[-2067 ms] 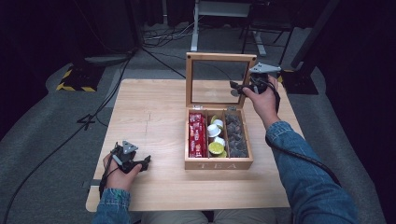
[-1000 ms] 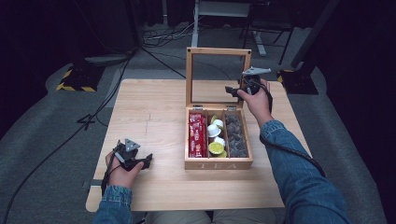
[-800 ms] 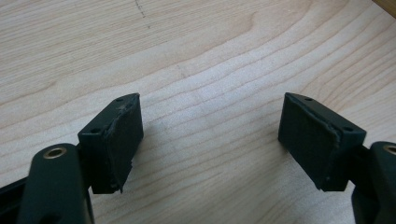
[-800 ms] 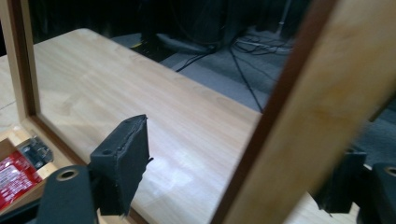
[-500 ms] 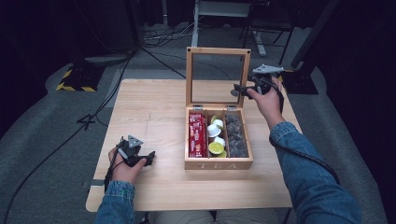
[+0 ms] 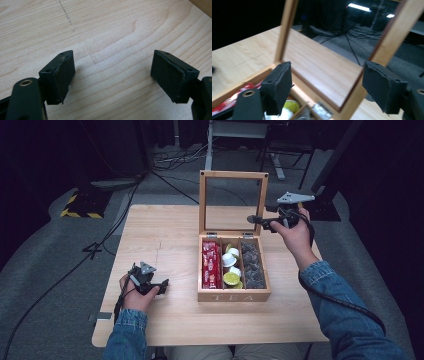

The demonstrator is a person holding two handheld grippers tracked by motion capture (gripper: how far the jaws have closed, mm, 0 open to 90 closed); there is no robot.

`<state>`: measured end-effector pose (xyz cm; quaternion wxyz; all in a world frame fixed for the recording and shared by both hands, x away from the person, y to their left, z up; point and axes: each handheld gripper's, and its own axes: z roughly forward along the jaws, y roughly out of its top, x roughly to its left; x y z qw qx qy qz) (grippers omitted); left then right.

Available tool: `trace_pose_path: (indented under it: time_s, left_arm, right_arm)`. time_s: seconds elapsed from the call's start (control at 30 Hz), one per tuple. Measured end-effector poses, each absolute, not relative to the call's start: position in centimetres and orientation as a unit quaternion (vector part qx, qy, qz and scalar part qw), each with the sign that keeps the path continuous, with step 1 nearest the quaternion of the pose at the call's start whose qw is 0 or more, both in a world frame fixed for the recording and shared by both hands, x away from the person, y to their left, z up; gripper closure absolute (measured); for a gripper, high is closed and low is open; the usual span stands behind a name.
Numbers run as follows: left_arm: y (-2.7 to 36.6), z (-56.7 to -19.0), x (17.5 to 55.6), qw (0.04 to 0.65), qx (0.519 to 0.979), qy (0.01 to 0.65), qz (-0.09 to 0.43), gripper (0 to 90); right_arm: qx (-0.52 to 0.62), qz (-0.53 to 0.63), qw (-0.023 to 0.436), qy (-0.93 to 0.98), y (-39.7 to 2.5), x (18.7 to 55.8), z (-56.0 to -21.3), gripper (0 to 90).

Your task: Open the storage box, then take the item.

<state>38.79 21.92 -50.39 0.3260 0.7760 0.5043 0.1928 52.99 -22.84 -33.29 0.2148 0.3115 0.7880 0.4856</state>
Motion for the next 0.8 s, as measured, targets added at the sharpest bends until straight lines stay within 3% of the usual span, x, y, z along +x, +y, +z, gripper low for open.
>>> trace_pose_path:
  time_s: [0.27,0.47,0.8]
  left_arm:
    - [21.9,-50.4,38.9,0.324,0.777,0.503,0.193,20.0]
    - [21.9,-50.4,38.8,0.325,0.778,0.502,0.193,20.2]
    - [21.8,-50.4,38.6,0.325,0.781,0.5,0.189,17.2]
  right_arm:
    - [0.284,0.486,0.177,0.807,-20.8,50.1,-32.7,27.8]
    - [0.266,0.488,0.158,0.816,-18.5,48.8,-33.1,17.1]
    - [0.25,0.48,0.127,0.831,-16.1,47.6,-33.8,23.8]
